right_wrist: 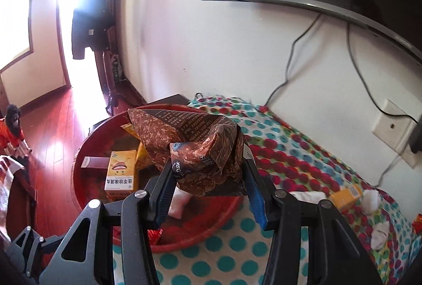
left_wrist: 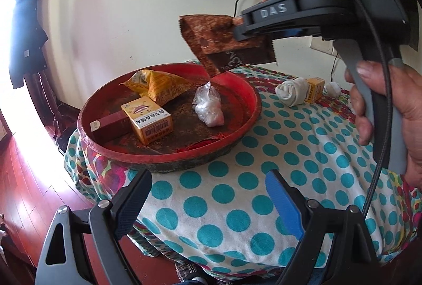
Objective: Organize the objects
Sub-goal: 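Carry the brown bag over the red tray and open the right gripper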
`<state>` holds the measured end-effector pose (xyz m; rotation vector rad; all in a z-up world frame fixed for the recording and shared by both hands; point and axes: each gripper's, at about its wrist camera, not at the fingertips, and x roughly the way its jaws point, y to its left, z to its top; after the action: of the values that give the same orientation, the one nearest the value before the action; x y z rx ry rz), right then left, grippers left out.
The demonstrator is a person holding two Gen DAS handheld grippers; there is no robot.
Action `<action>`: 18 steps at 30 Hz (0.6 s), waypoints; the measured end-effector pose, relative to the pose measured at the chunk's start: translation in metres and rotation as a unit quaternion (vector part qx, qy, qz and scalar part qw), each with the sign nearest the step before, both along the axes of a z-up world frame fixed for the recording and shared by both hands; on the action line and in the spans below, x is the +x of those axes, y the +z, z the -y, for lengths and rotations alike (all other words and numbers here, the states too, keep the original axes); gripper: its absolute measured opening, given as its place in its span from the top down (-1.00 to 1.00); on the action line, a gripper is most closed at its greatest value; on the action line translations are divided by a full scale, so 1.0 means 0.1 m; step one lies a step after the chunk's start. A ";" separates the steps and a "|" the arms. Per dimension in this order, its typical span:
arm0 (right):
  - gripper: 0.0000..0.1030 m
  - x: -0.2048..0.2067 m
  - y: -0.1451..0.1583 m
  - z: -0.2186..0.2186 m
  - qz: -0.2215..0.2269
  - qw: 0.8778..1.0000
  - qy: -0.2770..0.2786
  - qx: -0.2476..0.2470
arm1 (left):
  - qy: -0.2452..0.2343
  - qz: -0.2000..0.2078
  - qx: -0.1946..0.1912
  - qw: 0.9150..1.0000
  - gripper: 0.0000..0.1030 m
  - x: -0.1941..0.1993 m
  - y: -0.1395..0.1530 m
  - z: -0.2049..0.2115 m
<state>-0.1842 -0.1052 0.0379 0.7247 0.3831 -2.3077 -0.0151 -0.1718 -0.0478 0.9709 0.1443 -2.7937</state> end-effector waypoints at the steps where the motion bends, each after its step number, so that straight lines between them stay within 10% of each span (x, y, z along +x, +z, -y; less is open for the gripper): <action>1: 0.07 -0.01 -0.02 0.06 0.002 1.000 0.005 0.002 | 0.002 0.004 0.001 1.000 -0.75 0.00 -0.01 0.03; 18: 0.06 -0.19 -0.64 0.86 0.050 0.997 0.036 0.035 | 0.060 0.011 0.032 0.998 -0.75 -0.03 -0.04 0.51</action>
<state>-0.2028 -0.1915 -0.0257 0.8432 0.4378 -2.1896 -0.0181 -0.2231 -0.0516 0.9735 0.2796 -2.6838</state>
